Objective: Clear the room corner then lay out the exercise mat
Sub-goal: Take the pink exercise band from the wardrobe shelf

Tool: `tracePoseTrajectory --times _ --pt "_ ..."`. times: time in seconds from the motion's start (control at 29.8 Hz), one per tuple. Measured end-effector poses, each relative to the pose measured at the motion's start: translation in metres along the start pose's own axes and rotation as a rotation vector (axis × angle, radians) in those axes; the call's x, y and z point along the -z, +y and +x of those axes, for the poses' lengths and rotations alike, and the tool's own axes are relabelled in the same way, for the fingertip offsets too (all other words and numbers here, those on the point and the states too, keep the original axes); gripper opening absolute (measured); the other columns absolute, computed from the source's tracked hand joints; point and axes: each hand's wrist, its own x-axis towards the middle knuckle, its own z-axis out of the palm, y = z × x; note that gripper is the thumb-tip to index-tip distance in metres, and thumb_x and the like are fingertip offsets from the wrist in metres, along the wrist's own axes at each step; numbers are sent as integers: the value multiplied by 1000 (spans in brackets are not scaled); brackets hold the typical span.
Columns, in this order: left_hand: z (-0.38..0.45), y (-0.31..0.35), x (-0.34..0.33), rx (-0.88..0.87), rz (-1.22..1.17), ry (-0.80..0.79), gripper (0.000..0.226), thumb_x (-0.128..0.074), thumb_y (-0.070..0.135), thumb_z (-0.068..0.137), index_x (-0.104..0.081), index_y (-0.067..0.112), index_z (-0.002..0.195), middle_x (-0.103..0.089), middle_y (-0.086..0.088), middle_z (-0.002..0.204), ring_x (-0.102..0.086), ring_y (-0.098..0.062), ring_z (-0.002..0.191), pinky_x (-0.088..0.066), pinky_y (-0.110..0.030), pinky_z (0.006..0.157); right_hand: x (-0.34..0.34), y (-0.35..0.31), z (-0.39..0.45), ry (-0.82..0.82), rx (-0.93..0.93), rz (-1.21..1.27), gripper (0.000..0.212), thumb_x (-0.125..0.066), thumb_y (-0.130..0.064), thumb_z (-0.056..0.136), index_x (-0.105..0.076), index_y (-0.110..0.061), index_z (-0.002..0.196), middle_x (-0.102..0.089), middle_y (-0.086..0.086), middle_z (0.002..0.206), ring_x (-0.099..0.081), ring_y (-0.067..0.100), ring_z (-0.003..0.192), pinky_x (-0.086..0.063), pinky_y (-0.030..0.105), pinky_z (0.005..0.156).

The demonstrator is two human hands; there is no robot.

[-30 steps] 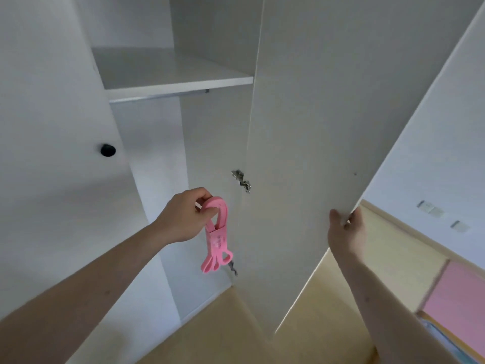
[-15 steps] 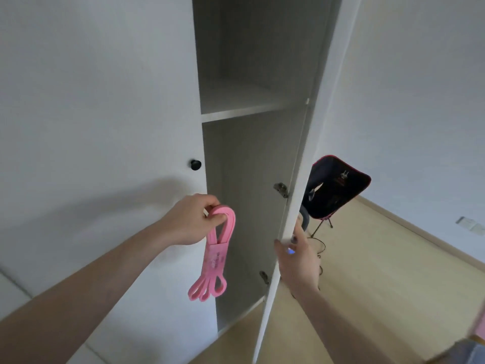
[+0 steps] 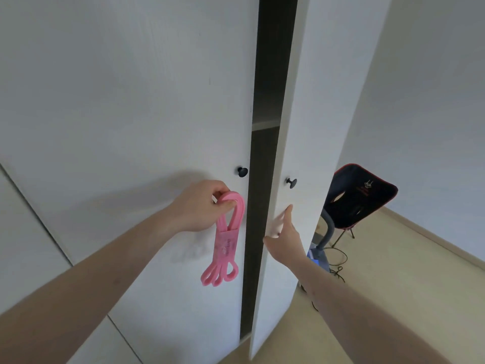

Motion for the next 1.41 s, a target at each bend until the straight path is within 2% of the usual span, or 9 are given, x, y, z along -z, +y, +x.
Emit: tracePoseTrajectory --times 0.17,0.3,0.4,0.57,0.64,0.77,0.87,1.01,1.41 --pt "12 12 1 -58 -30 -6 10 -65 39 95 -67 30 90 -66 14 89 -65 -10 81 -50 -25 73 8 -13 12 -126 -24 -8 111 -59 -12 91 28 -37 155 -44 10 152 -66 30 103 -52 27 64" --pt "22 31 -4 -79 -62 -20 11 -68 38 92 -71 28 91 -69 13 90 -66 -11 80 -56 -32 78 19 -17 21 -212 -31 8 104 -53 -5 92 19 -41 158 -44 8 154 -67 25 96 -59 37 83" --pt "32 49 -15 -111 -55 -26 14 -68 40 91 -71 26 91 -69 11 88 -65 -9 81 -55 -31 76 35 -12 29 -269 -18 57 96 -52 -2 91 -4 -46 161 -42 -2 158 -65 15 98 -61 36 86" --pt "61 90 -60 -132 -82 -76 15 -66 44 94 -69 30 99 -66 17 95 -65 -6 84 -53 -26 78 82 33 32 -311 -35 75 71 -52 0 94 -39 -33 155 -55 -2 145 -63 9 102 -62 36 84" --pt "77 108 -87 -144 -102 -120 15 -66 43 94 -69 30 101 -66 17 97 -66 -8 86 -55 -29 82 112 65 27 -275 -70 47 70 -51 1 94 -40 -33 154 -54 -2 147 -63 8 99 -61 31 83" --pt "118 154 -150 -190 -109 -190 6 -68 41 91 -68 35 92 -68 16 92 -65 -8 82 -57 -34 81 194 141 16 -146 -140 -91 67 -45 7 92 -41 -19 154 -50 11 149 -56 28 128 -53 36 98" --pt "144 184 -192 -225 -121 -236 6 -69 38 91 -68 33 95 -68 16 90 -65 -6 83 -57 -35 81 242 188 4 -63 -212 -146 71 -52 0 93 -35 -26 157 -41 5 157 -48 26 137 -47 30 100" --pt "185 252 -266 -341 -147 -333 4 -69 35 92 -69 33 96 -69 17 89 -65 -3 85 -54 -30 79 318 256 -13 53 -316 -202 73 -54 -5 92 -31 -25 159 -31 5 163 -29 26 150 -31 36 119" --pt "348 419 -440 -615 -219 -617 16 -67 35 96 -71 28 110 -68 18 104 -62 1 97 -48 -24 86 469 398 8 345 -554 -185 72 -53 -6 91 -30 -23 158 -25 0 164 -29 22 149 -30 29 115"
